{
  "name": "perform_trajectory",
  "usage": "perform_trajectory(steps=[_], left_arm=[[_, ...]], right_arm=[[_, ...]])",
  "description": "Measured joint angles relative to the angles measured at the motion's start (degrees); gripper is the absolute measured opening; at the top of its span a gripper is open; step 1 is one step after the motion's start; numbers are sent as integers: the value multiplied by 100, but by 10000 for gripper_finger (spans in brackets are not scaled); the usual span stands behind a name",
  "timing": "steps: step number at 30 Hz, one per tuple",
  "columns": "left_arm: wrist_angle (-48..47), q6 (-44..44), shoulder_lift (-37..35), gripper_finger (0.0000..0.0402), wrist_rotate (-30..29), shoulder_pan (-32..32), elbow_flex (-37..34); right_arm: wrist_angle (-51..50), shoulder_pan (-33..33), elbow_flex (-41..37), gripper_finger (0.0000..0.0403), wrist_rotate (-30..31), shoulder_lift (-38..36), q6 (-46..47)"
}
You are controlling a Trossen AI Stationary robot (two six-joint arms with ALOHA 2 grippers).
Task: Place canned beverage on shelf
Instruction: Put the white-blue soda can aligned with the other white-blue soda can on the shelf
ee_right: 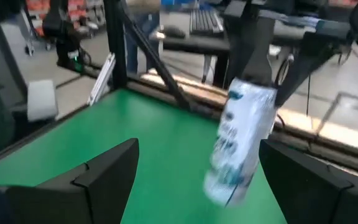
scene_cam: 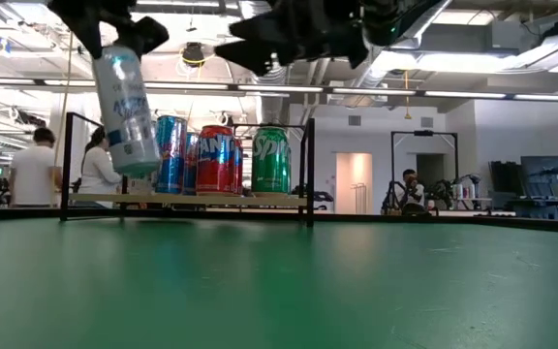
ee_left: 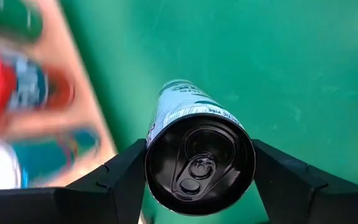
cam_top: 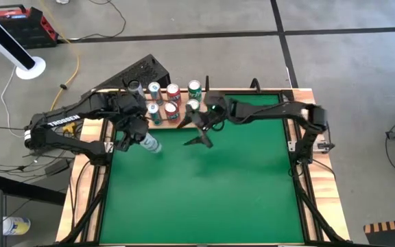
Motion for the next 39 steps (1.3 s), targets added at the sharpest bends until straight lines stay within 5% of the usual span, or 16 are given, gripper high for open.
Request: perform_trajectory(steps=[10,17,39], left_arm=[[384,101,-8,232,-52,-968,654],[556,394,7,232,-481,-1257,717],[1122,599,17,232,-352,-1796,715]], right_arm=[[2487,253,4,356,299,889,1507],[2523,335,360,356,-160,1332,2094],[2147,717,905,356,319,1899,1768]])
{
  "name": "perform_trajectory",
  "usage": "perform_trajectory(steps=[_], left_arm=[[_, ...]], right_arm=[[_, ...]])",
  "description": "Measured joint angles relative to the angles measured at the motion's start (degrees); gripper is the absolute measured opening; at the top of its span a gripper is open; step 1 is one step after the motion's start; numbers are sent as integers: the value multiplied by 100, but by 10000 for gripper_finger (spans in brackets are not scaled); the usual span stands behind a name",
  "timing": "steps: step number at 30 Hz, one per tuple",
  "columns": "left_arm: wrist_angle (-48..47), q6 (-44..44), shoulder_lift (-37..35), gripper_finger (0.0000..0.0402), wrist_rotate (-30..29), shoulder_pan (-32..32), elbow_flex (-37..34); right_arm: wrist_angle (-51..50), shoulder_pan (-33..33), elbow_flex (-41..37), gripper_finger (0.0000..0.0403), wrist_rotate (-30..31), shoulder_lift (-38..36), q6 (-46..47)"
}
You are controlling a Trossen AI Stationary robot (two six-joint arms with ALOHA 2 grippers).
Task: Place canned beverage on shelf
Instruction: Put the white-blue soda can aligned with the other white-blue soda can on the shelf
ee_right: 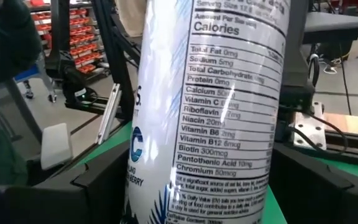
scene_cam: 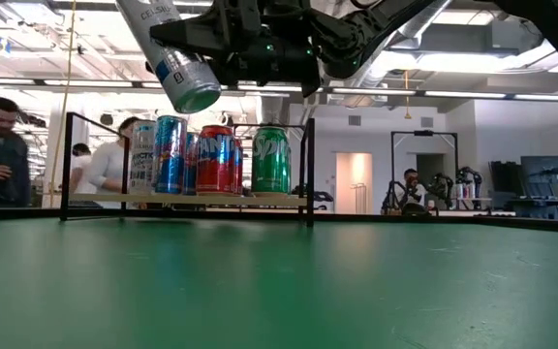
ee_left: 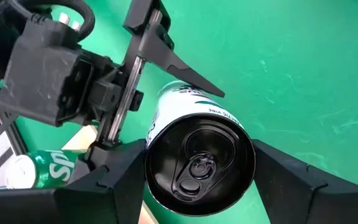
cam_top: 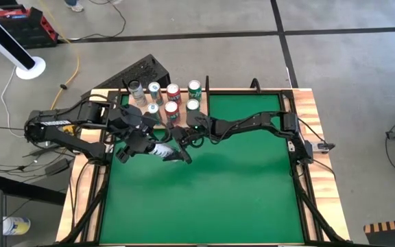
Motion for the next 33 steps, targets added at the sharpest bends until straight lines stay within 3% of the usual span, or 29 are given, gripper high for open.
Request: perform_trajectory(steps=[6,14,17,21,24,28,33], left_arm=[[-7,13,-4,232,-294,-35,0],[-52,-234,-4,232,-624,-38,0],[-43,-486,0,239,-763,-39,0],[101,-1436,-17,298,-987,-28,7],[149,-2369,-14,324,-1270,-2,11],[149,-3667,-17,330,-1498,129,17],[68,-4213,-17,325,-1757,304,16]], right_arm=[[-168,-7,0,347,99,2,10],[-337,-97,-4,276,144,-9,-185],[-375,-176,-4,274,75,-13,-296],[-343,-274,-4,274,294,-15,-331],[-365,-304,-10,274,919,-13,-476],[-422,-292,100,274,1496,-8,-744],[-395,-273,237,274,1592,-4,-948]])
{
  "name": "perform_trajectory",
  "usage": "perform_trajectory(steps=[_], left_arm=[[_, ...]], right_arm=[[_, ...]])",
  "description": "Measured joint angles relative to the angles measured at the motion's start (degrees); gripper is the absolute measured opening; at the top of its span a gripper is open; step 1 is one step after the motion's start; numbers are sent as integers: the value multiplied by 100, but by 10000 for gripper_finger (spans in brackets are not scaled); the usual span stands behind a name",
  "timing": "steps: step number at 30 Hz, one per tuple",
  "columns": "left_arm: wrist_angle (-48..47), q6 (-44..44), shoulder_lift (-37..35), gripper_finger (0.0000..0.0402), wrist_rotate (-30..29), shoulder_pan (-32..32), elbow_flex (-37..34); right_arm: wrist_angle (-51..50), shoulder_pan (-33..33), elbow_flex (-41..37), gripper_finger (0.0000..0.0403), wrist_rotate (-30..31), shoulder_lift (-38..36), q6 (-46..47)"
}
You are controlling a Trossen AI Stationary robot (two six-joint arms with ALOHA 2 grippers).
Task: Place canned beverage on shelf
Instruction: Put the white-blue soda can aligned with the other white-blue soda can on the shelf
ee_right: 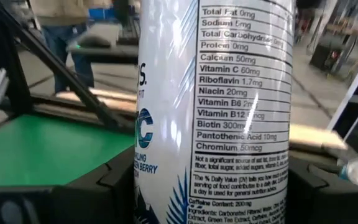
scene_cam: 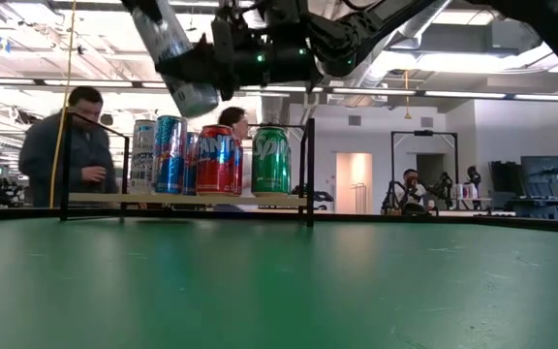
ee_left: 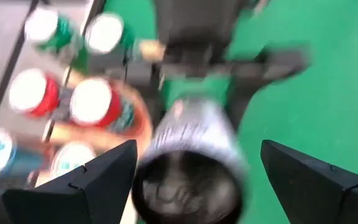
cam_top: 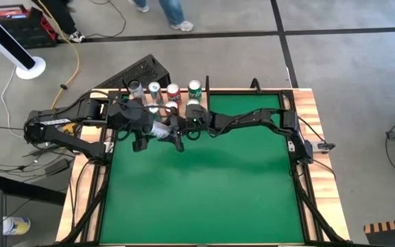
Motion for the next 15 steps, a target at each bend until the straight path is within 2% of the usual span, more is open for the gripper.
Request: perform_trajectory(steps=[6,15], left_arm=[[-79,439,10,323,-406,11,-19],[-154,321,10,319,-141,11,-19]], right_arm=[[60,45,27,274,55,-27,-36],[53,74,25,274,216,-22,-79]])
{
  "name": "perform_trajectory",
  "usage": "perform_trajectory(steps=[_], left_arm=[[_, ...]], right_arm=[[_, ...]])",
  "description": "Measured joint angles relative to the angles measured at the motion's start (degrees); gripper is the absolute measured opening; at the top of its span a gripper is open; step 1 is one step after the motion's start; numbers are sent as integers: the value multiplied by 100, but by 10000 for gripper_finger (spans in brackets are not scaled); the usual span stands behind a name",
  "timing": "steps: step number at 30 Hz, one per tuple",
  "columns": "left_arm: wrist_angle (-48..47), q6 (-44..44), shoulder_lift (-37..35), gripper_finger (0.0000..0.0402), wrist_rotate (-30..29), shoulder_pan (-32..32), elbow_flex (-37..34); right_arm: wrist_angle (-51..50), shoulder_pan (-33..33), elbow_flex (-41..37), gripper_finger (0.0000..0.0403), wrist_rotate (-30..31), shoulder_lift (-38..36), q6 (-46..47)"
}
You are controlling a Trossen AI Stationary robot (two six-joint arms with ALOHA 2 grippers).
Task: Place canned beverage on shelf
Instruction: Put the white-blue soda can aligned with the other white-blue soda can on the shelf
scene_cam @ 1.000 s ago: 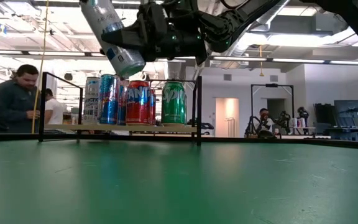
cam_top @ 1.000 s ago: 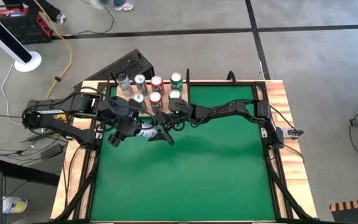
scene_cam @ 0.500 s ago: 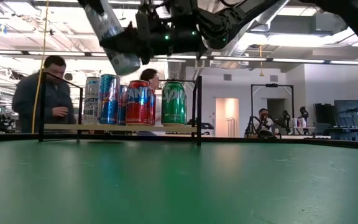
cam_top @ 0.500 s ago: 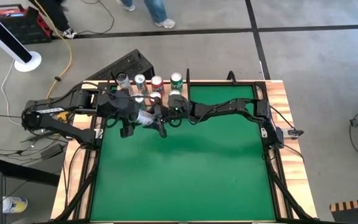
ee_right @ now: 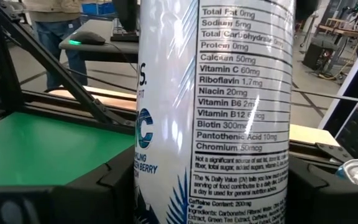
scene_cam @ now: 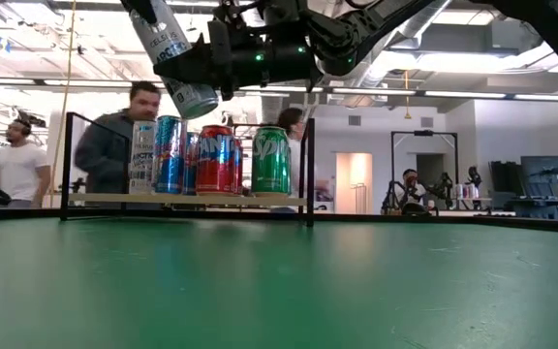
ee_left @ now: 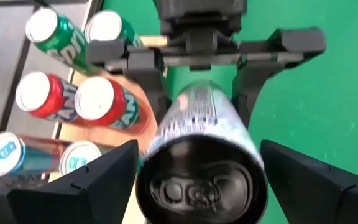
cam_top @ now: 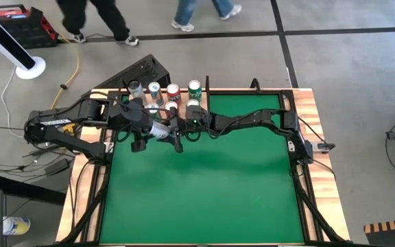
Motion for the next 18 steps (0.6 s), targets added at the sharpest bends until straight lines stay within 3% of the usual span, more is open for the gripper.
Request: perform_trajectory(steps=[10,18], left_arm=[[-224,-89,-3,239,0,2,0],[-217,-32,-4,238,-4,6,0]], right_arm=[[-33,-2,34,274,14,0,-65],[-58,-12,44,275,13,0,-80]])
